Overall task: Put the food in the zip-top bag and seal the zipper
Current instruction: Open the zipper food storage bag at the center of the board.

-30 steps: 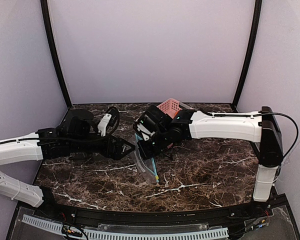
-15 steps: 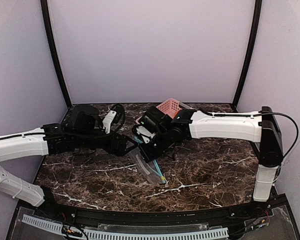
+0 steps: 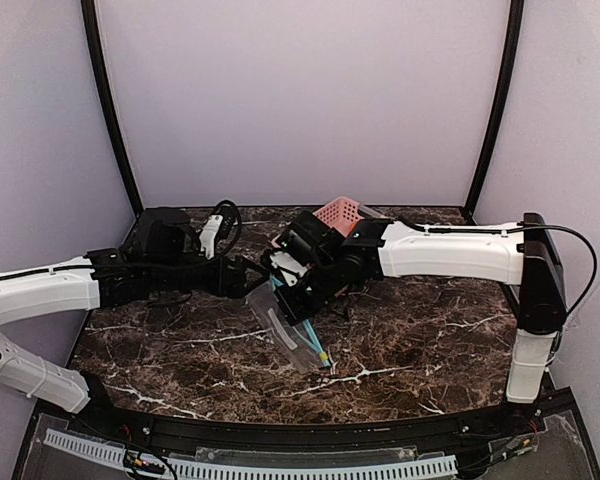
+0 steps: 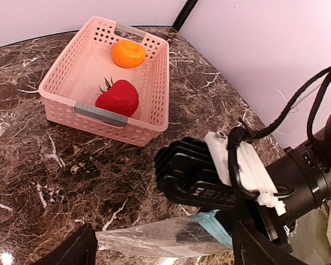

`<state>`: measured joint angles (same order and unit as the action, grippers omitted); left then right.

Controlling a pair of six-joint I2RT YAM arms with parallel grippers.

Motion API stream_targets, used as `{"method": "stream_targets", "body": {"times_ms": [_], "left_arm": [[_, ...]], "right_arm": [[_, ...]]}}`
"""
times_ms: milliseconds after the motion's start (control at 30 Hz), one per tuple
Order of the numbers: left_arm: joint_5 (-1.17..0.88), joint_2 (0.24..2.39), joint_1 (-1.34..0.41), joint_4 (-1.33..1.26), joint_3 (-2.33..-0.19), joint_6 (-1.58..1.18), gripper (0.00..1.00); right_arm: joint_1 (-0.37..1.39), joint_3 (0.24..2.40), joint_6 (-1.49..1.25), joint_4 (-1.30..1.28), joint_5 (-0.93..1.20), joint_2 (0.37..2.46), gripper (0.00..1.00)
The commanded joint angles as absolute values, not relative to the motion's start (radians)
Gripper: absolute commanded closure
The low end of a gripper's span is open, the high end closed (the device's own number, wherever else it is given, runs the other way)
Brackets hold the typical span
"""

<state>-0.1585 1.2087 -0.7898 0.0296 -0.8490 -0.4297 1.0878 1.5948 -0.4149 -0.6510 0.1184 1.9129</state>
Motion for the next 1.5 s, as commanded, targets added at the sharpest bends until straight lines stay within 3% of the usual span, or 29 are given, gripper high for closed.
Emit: {"method": "stream_targets", "body": {"times_ms": [0,633,867,1167,1467], "left_arm": [[-0.235,1.230,-0.790,0.011,-0.866,-0.415,0.13],[-0.216,1.314,-0.804,0.020,-0.921,-0.390,0.09],[-0.154,1.312,-0.817,0.118,-0.946,-0.329,0.25],[-0.139,1.292,-0.817,0.181,-0.945,-0.242,0.40],[-0.219,1.281,-0.818,0.208,-0.972,-0.070,0.45]], "right_arm": [[1.097,1.631,-0.399,-0.635,0.125,1.904,1.00],[1.097,1.667,-0.399,-0.676,0.094,1.938,1.00],[1.097,1.671,-0.402,-0.694,0.069,1.936,1.00],[1.096,1.665,-0.378,-0.695,0.100,1.927,1.00],[1.097,1.644,-0.325,-0.700,0.192,1.920,1.00]]}}
